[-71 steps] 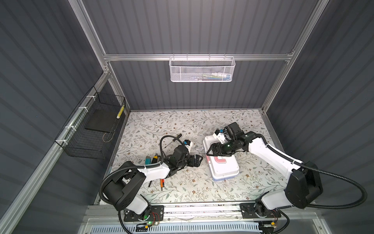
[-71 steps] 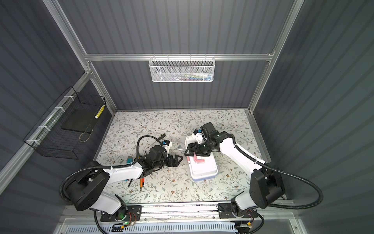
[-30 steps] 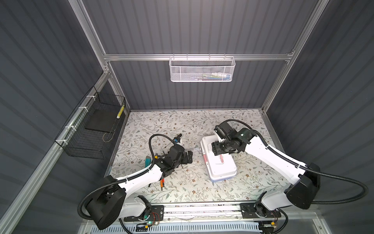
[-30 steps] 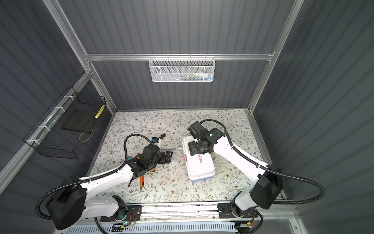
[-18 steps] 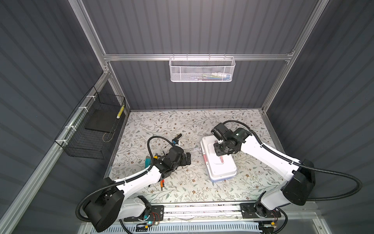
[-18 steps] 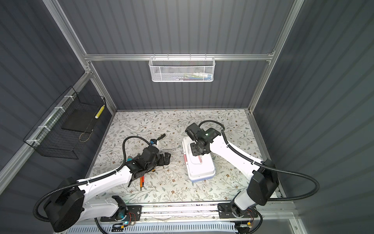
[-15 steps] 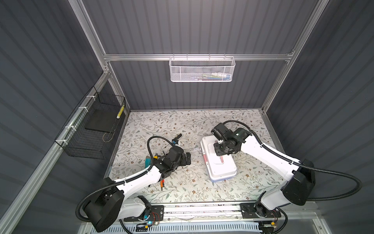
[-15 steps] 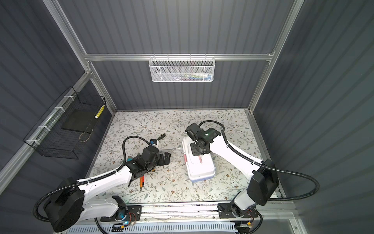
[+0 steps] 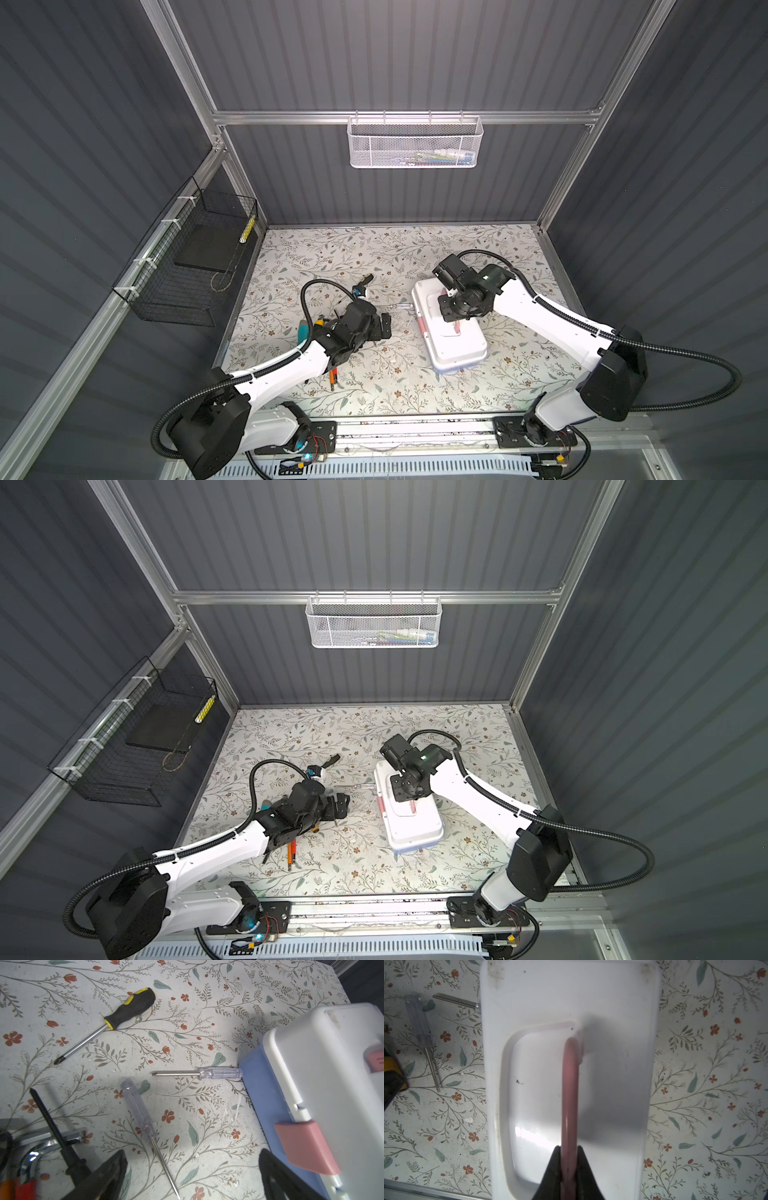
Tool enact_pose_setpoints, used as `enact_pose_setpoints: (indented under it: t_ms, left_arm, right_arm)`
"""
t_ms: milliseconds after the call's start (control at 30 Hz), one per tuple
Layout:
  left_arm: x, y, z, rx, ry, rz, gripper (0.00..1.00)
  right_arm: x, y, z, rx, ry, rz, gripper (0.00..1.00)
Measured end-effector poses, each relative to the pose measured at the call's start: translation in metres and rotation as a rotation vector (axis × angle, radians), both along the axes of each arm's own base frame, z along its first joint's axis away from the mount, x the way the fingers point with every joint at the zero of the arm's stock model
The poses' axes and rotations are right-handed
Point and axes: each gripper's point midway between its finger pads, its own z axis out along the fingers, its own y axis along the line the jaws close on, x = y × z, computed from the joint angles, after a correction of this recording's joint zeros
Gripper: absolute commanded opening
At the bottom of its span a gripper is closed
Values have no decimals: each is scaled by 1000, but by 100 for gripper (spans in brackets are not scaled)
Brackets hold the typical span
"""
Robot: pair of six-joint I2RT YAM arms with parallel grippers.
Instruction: Pack the tool kit
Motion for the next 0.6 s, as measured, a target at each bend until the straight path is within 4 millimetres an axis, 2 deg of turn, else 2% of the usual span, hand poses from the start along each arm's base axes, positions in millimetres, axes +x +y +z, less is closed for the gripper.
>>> enact_pose_setpoints:
  t_ms: [67,300,600]
  left_arm:
    - [1,-2,3,-6,-3,-2,99]
    - [5,-11,24,-43,-20,-20,99]
    - [7,-20,65,-111,-69,-48,100]
  right_arm:
    - [0,-1,0,16,-1,-7,0]
    - [-9,-12,2,186,20,-72,0]
    - [-13,-12,12,632,59,-111,0]
